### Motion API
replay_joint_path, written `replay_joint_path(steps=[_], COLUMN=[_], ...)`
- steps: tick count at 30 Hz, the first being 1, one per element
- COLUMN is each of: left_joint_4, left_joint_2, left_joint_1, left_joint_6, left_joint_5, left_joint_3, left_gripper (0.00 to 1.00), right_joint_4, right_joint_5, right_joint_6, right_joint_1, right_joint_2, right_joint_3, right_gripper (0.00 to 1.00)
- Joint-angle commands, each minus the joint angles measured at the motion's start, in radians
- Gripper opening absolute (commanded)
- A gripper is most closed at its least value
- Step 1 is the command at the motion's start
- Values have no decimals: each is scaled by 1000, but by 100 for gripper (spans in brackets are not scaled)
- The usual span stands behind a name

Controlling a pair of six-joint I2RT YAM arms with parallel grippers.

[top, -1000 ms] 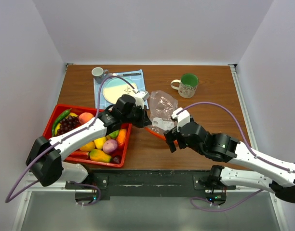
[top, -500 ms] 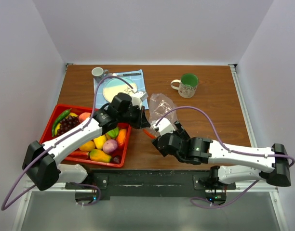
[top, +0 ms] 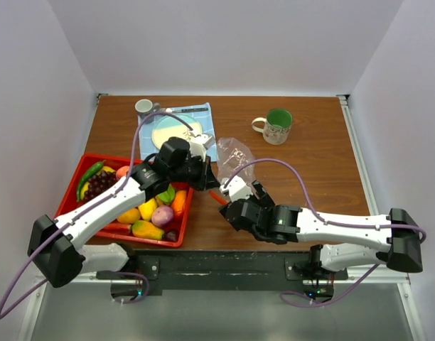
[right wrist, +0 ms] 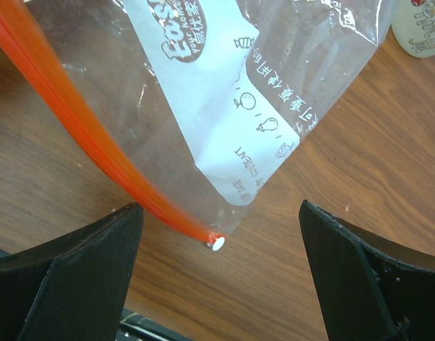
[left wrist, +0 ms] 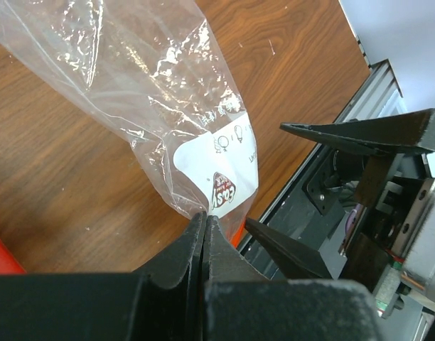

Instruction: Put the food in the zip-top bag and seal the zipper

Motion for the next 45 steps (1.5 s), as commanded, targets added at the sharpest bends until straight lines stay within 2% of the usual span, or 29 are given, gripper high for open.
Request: replay_joint_path(steps=[1,6,9,12,13,15,19,21,25,26,27,30,31,33,34,37,40,41,42,44,45], left_joint_4=[3,0,-8,-9,-8,1,11,14,20,27,35,63,67,84,83,71,48,32,2,-66,-77], left_joint_2=[-48,-68,-73,-82,-86,-94,-100,-103,-93,-91,-90,-93,-96,-112,-137,-197,-223,-223,-221,-232,-243], left_joint_1=[6,6,6,6,6,6,5,6,6,6,6,3,5,-1,-6,-36,-41,-41,-43,-70,-84], left_joint_6=[11,9,14,17,17,17,18,20,28,28,26,12,2,-12,-20,-31,-58,-64,-80,-87,-109], left_joint_5=[29,39,45,50,52,62,79,81,85,84,81,46,36,-20,-45,-160,-244,-269,-348,-430,-504], left_joint_3=[12,5,0,-11,-17,-23,-32,-34,-18,-14,-8,15,31,38,44,42,11,5,5,-8,-32], left_gripper=[0,0,0,0,0,0,0,0,1,6,12,33,51,59,66,66,59,57,57,55,55], right_joint_4=[101,108,119,141,148,174,170,144,21,-17,-83,-137,-135,-135,-137,-129,-117,-109,-81,4,38], right_joint_5=[36,145,200,237,240,243,246,237,209,200,196,138,121,76,62,28,27,28,30,-13,-34], right_joint_6=[9,49,69,70,66,46,52,70,133,156,197,231,234,242,247,245,233,233,233,218,211], right_joint_1=[3,3,1,1,1,1,1,1,1,3,3,3,3,1,3,3,1,1,-1,-23,-34], right_joint_2=[1,16,-5,-28,-33,-40,-30,-31,-46,-48,-53,-72,-77,-76,-71,-39,-7,-4,-7,-22,-39], right_joint_3=[-18,-22,-24,-24,-23,-21,5,25,91,108,141,184,191,214,223,249,240,211,189,118,94], right_gripper=[94,88,77,53,42,32,5,0,0,0,0,0,0,0,0,0,2,12,39,59,73])
